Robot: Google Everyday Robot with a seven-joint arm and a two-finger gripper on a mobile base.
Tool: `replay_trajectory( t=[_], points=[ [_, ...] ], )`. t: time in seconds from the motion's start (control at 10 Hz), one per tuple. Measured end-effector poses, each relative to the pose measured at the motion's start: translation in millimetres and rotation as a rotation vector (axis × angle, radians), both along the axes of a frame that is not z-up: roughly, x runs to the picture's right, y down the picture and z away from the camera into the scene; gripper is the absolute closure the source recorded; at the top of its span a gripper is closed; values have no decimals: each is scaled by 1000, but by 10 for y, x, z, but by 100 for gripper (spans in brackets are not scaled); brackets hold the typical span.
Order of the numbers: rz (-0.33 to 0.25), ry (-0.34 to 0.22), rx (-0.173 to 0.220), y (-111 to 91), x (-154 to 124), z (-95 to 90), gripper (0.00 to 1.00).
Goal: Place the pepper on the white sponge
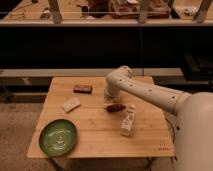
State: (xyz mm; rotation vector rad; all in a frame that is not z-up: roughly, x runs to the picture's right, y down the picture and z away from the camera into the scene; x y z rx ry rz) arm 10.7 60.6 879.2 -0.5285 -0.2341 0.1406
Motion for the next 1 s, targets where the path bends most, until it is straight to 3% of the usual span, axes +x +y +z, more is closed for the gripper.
replay_trajectory(
  t=[0.2,0.5,0.6,0.7,1.0],
  points=[
    [-40,-28,-74,-27,72,-78,28],
    [-90,-14,-133,24,336,-189,28],
    [-111,-2,-136,66,367,-173,28],
    [-159,46,-129,178,382,-123,28],
    [-225,97,-79,389,413,71,28]
  ],
)
